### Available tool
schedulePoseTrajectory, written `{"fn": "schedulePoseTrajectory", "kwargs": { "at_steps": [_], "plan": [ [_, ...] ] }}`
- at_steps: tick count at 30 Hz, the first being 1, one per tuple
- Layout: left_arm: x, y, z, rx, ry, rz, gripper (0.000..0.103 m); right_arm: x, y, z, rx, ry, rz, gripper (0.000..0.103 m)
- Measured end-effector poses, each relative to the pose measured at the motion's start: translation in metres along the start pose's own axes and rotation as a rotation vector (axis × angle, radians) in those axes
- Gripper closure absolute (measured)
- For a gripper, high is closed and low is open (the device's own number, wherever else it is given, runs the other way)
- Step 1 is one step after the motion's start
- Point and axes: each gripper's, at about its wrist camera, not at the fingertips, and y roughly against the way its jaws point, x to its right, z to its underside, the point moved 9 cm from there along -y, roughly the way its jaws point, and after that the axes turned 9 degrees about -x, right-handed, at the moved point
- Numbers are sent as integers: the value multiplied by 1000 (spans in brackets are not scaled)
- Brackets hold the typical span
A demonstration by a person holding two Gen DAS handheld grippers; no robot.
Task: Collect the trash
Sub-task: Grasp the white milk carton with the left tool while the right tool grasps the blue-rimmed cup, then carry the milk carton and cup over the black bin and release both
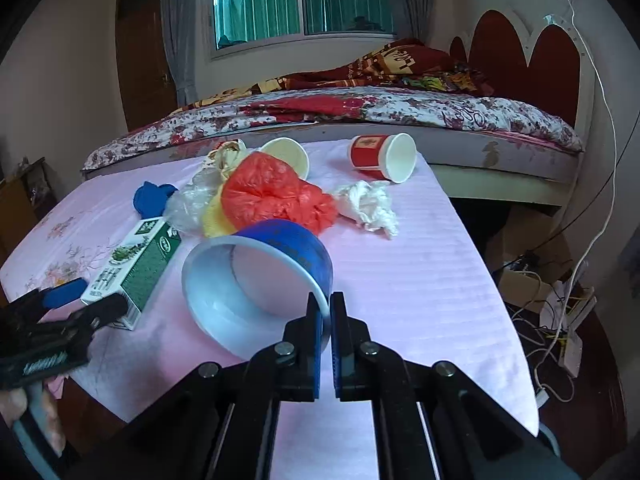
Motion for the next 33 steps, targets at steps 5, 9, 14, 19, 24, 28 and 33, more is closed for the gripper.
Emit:
{"fn": "schedulePoseTrajectory", "kwargs": {
  "at_steps": [5, 9, 14, 19, 24, 28, 33],
  "plan": [
    [-5, -15, 0, -42, 10, -11, 43, 7, 3, 4, -6, 2, 16, 99],
    [-1, 10, -2, 37, -25, -14, 46, 8, 14, 6, 7, 0, 20, 99],
    [13, 34, 4, 80, -71, 8, 47, 9, 27, 10, 14, -5, 22, 99],
    [34, 57, 6, 107, -110, 50, 47, 11, 52, 12, 44, 2, 37, 99],
    [69, 80, 13, 137, -176, 104, 47, 27, 83, 15, 75, -6, 68, 99],
    [97, 89, 21, 140, -220, 145, 47, 50, 107, 24, 87, -25, 102, 99],
    [138, 96, 33, 136, -282, 199, 47, 83, 130, 40, 90, -67, 142, 99]
  ]
}}
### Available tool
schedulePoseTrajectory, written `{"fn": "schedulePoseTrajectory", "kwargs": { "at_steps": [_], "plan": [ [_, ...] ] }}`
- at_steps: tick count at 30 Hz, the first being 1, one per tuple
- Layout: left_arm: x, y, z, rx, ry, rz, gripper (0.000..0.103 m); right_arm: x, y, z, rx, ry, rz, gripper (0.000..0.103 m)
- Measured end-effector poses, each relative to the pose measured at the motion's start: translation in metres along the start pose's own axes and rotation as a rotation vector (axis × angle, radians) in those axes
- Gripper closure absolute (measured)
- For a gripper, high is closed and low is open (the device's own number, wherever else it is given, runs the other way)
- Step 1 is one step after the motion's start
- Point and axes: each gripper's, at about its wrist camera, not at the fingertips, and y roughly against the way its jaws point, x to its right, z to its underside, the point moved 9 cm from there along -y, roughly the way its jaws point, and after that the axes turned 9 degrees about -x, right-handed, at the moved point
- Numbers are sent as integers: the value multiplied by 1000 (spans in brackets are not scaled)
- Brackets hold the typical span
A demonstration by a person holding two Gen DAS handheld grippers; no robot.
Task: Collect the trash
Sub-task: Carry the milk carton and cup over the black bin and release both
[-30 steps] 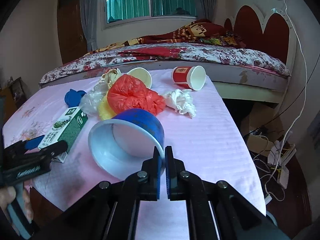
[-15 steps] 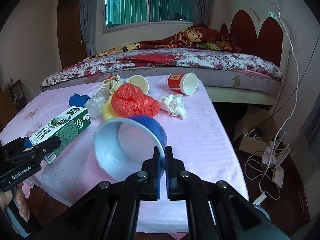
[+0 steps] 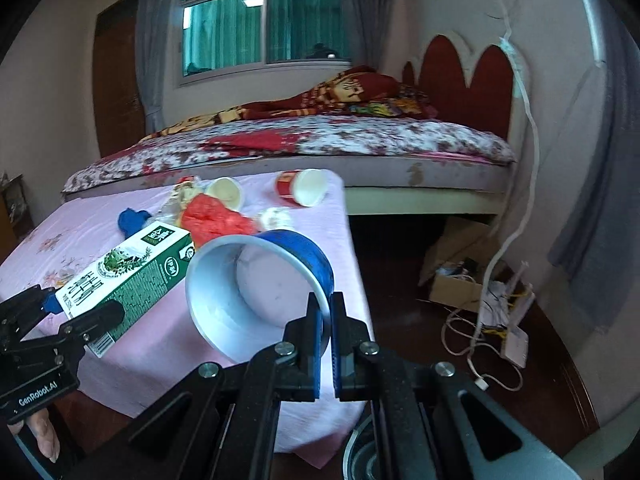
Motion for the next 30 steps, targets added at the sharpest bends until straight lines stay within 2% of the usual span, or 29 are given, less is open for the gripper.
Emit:
{"fn": "schedulePoseTrajectory", "kwargs": {
  "at_steps": [10, 17, 25, 30],
  "plan": [
    [85, -5, 12, -36, -93, 110, 47, 81, 27, 34, -24, -92, 89, 99],
    [145, -9, 31, -86, -191, 187, 47, 139, 31, 74, -76, -175, 149, 99],
    [196, -28, 62, -185, -270, 270, 47, 178, 22, 126, -172, -224, 188, 99],
    [213, -57, 88, -285, -277, 306, 47, 195, 1, 161, -258, -262, 176, 99]
  ]
}}
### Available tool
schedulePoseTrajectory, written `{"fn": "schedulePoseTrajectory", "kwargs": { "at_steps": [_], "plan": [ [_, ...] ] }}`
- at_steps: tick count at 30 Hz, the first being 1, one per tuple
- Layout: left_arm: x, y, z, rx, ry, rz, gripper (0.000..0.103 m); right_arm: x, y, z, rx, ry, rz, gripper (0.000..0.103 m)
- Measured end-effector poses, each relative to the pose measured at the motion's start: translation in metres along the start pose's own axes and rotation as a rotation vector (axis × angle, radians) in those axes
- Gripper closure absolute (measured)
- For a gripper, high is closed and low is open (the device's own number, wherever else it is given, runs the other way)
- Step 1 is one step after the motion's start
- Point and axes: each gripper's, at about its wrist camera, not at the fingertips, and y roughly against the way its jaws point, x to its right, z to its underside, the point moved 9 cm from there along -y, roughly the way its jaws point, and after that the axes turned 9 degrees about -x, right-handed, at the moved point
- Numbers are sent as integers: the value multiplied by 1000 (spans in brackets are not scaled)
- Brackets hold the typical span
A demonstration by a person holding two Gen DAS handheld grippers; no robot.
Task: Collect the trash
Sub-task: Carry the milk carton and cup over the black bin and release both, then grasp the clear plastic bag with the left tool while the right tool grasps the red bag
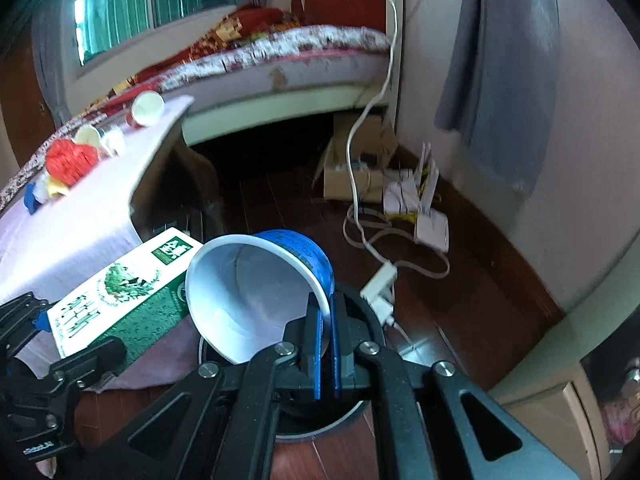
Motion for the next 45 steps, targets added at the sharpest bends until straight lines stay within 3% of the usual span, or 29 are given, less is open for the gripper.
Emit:
{"fn": "schedulePoseTrajectory", "kwargs": {
  "at_steps": [8, 10, 11, 12, 13, 14, 18, 22, 25, 36, 45],
  "plan": [
    [-1, -52, 17, -129, 14, 41, 46, 7, -53, 24, -123, -1, -31, 99],
    [-2, -62, 21, -168, 24, 38, 37, 7, -71, 29, -177, 0, -44, 97],
    [-4, -66, 23, -185, 32, 18, 14, 8, -77, 32, -202, 7, -19, 94],
    [-7, -68, 24, -189, 48, 4, 1, 14, -84, 35, -226, 5, 34, 63],
    [-13, -67, 25, -175, 75, -8, 1, 21, -87, 37, -232, -11, 54, 22],
    [-16, -66, 26, -172, 88, -24, 1, 26, -88, 37, -228, -31, 54, 13],
    [-31, -65, 34, -177, 144, -52, 1, 42, -82, 33, -213, -71, 78, 12],
    [-41, -61, 34, -154, 154, -87, 1, 48, -76, 29, -185, -94, 91, 0],
    [-44, -50, 30, -134, 159, -99, 1, 42, -69, 26, -164, -86, 101, 0],
    [-58, 17, 9, -10, 180, -134, 1, -4, -19, -2, -43, -11, 76, 0],
    [-104, 71, 5, 92, 263, -199, 1, -55, 14, -32, 52, 53, 0, 0]
  ]
}}
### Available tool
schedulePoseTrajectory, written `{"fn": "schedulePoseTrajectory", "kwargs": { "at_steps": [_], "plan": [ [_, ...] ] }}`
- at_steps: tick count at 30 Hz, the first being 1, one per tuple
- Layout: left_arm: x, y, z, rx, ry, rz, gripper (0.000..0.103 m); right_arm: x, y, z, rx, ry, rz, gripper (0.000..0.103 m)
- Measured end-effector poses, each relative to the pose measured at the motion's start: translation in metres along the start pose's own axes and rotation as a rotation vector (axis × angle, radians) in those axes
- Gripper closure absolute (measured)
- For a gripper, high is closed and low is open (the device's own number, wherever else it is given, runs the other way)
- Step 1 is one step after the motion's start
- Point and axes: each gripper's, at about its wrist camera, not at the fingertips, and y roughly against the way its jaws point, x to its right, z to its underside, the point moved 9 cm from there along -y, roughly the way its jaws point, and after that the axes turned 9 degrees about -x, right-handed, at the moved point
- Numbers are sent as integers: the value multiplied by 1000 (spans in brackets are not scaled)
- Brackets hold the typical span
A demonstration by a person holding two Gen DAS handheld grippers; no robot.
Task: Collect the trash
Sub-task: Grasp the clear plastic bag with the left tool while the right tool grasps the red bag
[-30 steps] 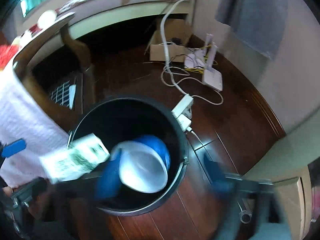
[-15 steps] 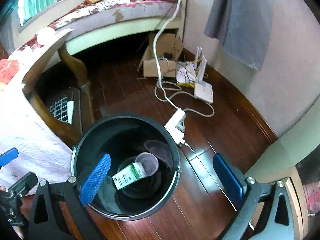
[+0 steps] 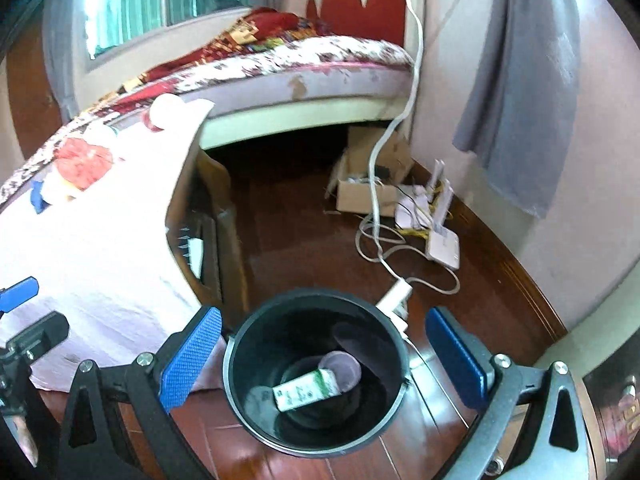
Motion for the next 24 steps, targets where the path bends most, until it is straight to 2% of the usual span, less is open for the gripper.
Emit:
{"fn": "schedulePoseTrajectory", "kwargs": {
  "at_steps": [5, 9, 11, 14, 20, 24],
  "plan": [
    [-44, 23, -8, 59, 62, -52, 1, -47, 7, -17, 35, 73, -40, 0],
    [-86, 35, -11, 92, 113, -108, 1, -95, 13, -37, 81, 132, -105, 0],
    [-107, 43, -11, 108, 146, -129, 1, -119, 11, -45, 69, 162, -123, 0],
    [-143, 49, -11, 114, 198, -124, 1, -159, 13, -57, 83, 193, -158, 0],
    [-209, 56, -13, 135, 259, -227, 1, -233, 16, -82, 139, 254, -244, 0],
    [-249, 50, -20, 138, 303, -242, 9, -274, 9, -102, 149, 296, -279, 0]
  ]
}}
